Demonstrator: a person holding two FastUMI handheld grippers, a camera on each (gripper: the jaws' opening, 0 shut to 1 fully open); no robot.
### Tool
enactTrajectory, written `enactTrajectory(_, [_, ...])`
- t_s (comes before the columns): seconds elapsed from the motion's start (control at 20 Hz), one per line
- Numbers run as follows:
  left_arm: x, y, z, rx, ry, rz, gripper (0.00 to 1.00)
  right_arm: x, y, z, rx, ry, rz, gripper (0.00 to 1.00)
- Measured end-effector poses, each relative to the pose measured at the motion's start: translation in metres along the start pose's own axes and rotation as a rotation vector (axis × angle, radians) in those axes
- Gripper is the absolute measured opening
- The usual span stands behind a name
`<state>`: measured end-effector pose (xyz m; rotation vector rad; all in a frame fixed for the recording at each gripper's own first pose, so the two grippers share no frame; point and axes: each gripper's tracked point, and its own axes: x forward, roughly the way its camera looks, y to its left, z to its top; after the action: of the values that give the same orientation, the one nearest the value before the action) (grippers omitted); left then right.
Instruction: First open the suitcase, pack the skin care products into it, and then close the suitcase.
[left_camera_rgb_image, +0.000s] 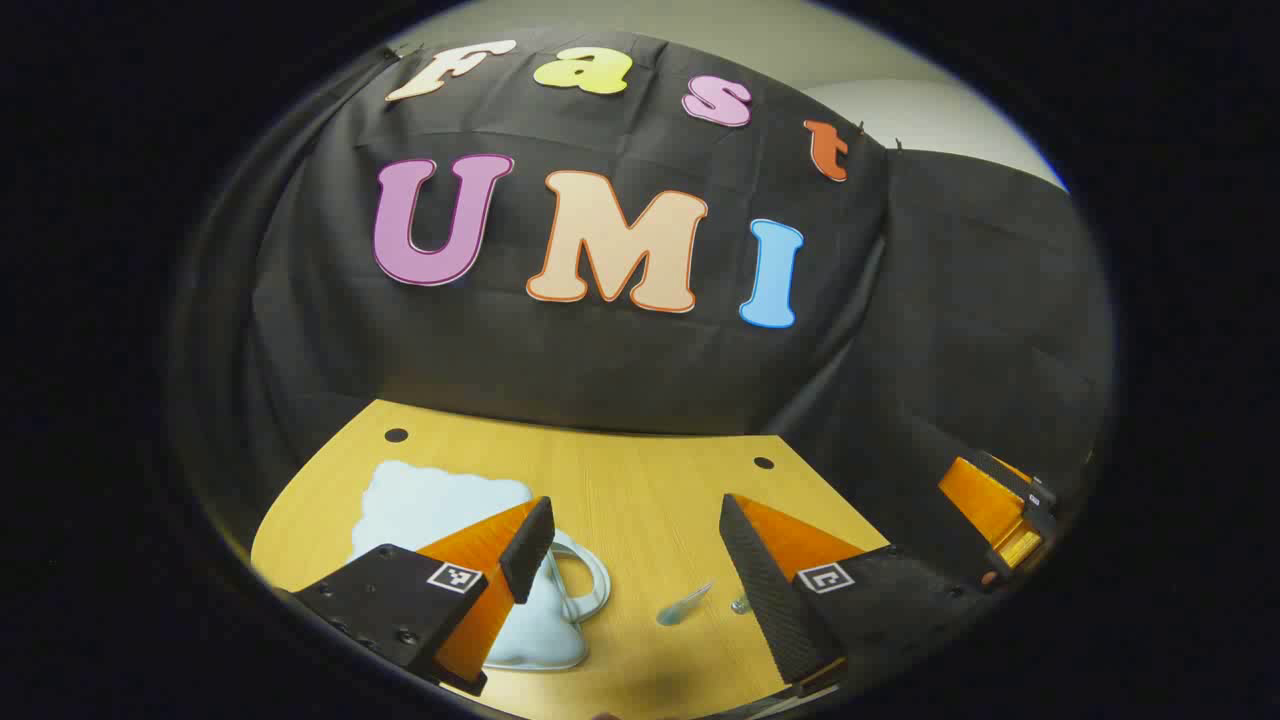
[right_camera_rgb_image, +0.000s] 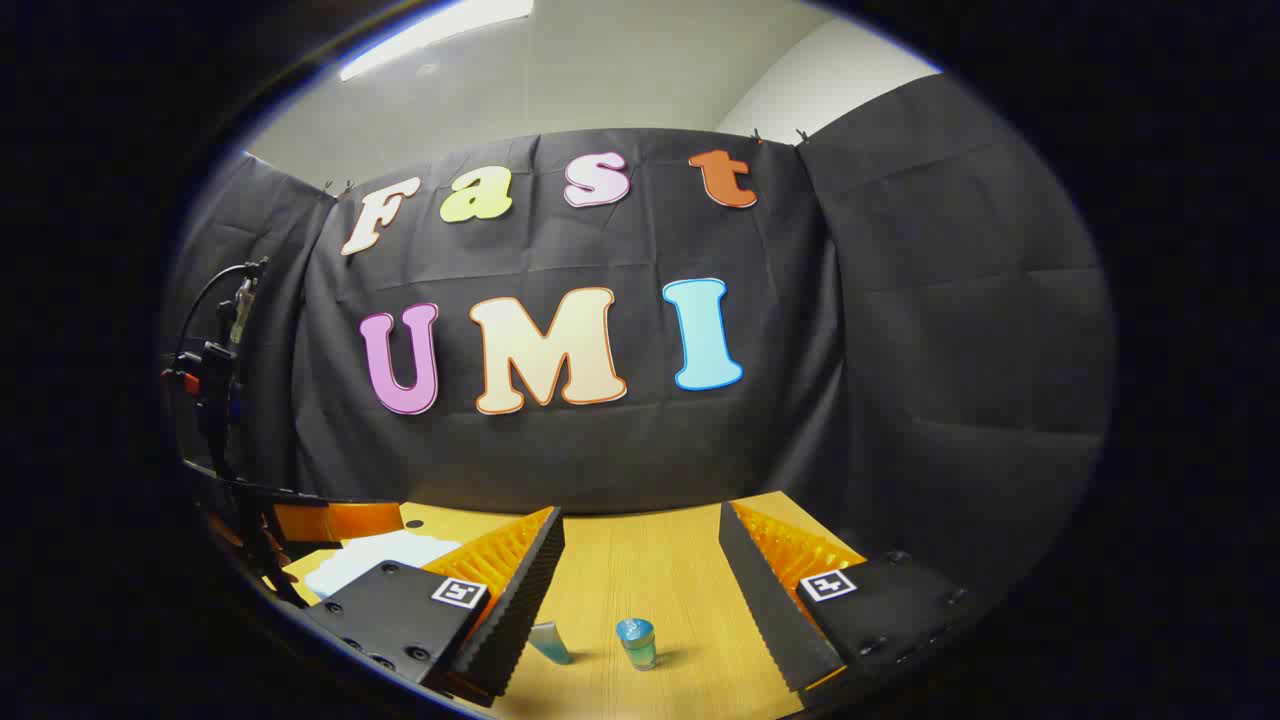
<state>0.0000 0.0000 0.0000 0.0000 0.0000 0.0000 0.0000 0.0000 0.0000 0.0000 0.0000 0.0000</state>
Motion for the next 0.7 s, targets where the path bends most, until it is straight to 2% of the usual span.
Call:
enactTrajectory(0.35, [0.005,0.008,-0.020,-0.006,0.043,0.034,0.98,-0.003,-0.004,-0.012,-0.009,0.020,-0.004,0.98])
enactTrajectory(0.4, [0.006,0.009,-0.024,-0.003,0.052,0.038,0.98,-0.003,-0.005,-0.014,-0.008,0.025,-0.002,0.95])
enactTrajectory(0.5, [0.009,0.008,-0.038,0.009,0.083,0.042,0.98,-0.001,-0.007,-0.018,-0.006,0.039,0.001,0.98])
enactTrajectory(0.55, [0.011,0.007,-0.046,0.012,0.095,0.039,0.98,0.000,-0.010,-0.023,-0.004,0.051,0.001,0.95])
enactTrajectory(0.7, [0.020,-0.006,-0.072,0.016,0.148,0.018,0.98,0.002,-0.016,-0.036,0.003,0.091,0.003,0.98])
